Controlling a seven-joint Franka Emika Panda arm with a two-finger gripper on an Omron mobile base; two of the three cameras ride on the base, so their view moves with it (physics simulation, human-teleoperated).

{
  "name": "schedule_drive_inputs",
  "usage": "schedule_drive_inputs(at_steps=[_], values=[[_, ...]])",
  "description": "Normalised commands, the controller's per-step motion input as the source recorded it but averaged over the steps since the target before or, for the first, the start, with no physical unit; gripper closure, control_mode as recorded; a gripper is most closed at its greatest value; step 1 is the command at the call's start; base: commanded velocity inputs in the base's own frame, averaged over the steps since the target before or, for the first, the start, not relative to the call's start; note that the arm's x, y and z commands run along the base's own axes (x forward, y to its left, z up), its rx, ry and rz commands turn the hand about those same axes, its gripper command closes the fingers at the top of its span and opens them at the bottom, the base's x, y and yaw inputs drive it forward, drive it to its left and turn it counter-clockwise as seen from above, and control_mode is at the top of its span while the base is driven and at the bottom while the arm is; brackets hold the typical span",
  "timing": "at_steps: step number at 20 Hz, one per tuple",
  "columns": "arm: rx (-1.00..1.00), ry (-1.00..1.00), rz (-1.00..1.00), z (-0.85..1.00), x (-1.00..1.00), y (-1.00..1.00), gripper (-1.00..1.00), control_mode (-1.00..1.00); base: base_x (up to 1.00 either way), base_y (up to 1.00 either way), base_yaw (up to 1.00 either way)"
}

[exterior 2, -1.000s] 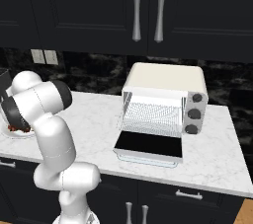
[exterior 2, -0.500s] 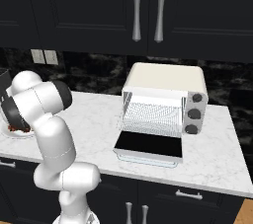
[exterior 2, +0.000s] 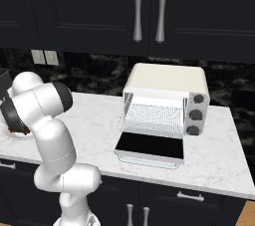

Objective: Pick up the kebab skewer and baguette bread, and place them inside the toaster oven. Close the toaster oven door and start by setting the timer.

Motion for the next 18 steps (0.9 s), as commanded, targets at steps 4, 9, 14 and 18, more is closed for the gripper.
schedule_drive_inputs(at_steps=[4, 9, 14, 18], values=[[0.00, 0.00, 0.00, -0.08, 0.18, 0.00, -1.00, -1.00, 0.00, 0.00, 0.00], [0.00, 0.00, 0.00, -0.02, 0.34, 0.00, -1.00, -1.00, 0.00, 0.00, 0.00], [0.00, 0.00, 0.00, -0.28, -0.12, 0.02, -1.00, -1.00, 0.00, 0.00, 0.00], [0.00, 0.00, 0.00, -0.28, -0.08, 0.00, -1.00, -1.00, 0.00, 0.00, 0.00]])
